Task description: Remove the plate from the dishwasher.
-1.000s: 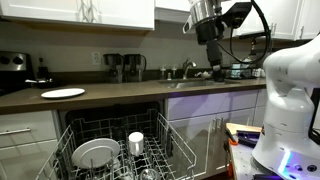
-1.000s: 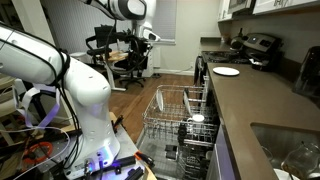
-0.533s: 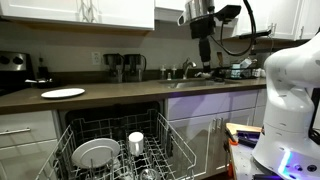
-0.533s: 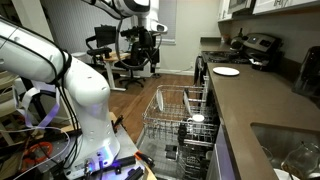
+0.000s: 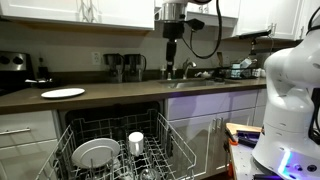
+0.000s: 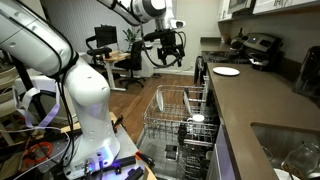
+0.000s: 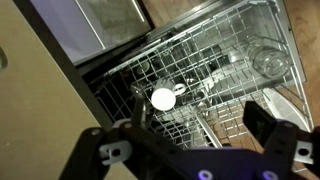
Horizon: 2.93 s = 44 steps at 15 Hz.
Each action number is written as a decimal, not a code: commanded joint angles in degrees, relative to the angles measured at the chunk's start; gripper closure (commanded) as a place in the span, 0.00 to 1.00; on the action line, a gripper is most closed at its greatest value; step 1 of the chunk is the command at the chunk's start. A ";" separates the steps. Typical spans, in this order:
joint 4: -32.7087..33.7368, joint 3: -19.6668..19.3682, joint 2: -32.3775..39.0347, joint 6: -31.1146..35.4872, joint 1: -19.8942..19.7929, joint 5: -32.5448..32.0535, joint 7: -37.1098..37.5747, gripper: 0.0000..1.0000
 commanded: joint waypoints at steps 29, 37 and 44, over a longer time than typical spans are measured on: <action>33.23 3.54 51.05 19.47 0.68 5.81 -24.57 0.00; 40.81 6.12 62.82 24.07 0.47 5.29 -25.40 0.00; 46.66 6.05 70.12 23.52 1.45 3.44 -24.42 0.00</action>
